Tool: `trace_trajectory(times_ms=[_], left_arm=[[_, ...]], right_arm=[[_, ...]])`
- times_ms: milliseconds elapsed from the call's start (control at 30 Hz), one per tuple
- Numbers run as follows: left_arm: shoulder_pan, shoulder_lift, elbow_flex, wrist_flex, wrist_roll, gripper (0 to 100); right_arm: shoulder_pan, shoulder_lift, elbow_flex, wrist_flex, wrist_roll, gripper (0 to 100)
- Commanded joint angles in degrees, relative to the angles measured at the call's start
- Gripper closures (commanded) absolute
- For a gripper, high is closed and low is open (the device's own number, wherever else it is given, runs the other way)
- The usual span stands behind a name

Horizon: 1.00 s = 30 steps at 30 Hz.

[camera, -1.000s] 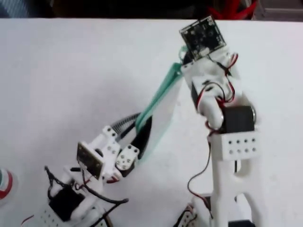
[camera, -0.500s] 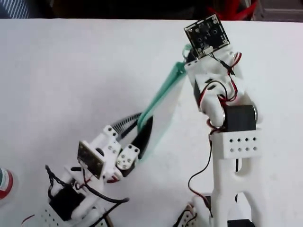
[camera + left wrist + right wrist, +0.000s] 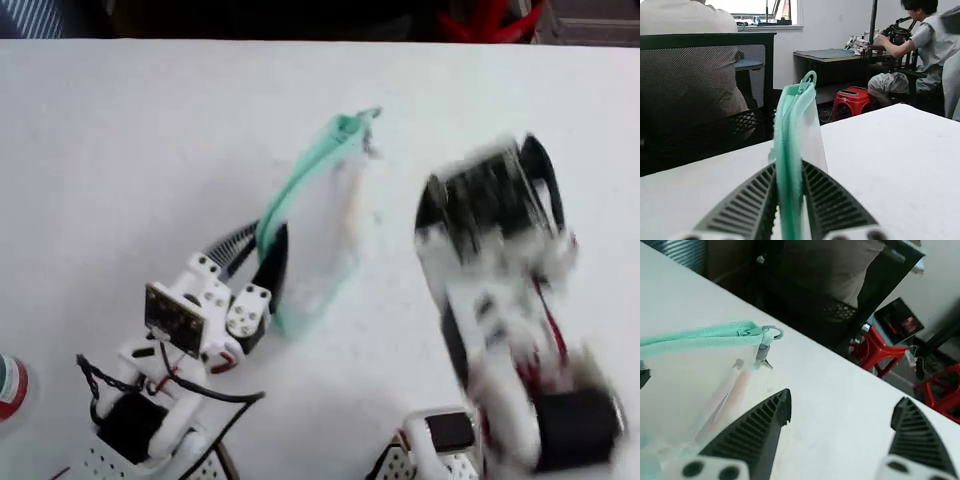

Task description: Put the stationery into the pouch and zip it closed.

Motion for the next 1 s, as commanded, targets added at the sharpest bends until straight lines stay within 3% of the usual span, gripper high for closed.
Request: trace_trajectory(times_ms=[0, 333, 500, 633, 833, 967], left_arm=[[-2.95, 0.13, -4.31, -6.24, -6.15, 98], [-9.89, 6.2, -4.48, -22.86, -16.7, 98], [-9.63, 26.59, -8.7, -39.56, -20.04, 98], [-9.54, 46.9, -20.75, -47.03, -20.22, 98], [-4.62, 69.23, -35.16, -49.32, -20.66, 98], [1.19, 80.57, -34.46, -49.58, -27.69, 98]], right_arm=[[3.12, -1.19, -1.67, 2.59, 0.0, 72.0], [12.0, -0.48, 15.21, -2.15, -0.18, 79.8], [14.02, -0.48, 24.7, -8.31, -0.18, 79.6], [14.02, -0.48, 31.56, -14.73, -0.7, 79.6], [14.11, -0.48, 35.69, -20.88, -3.43, 79.6], [15.43, -0.4, 35.96, -21.49, -3.69, 79.6]])
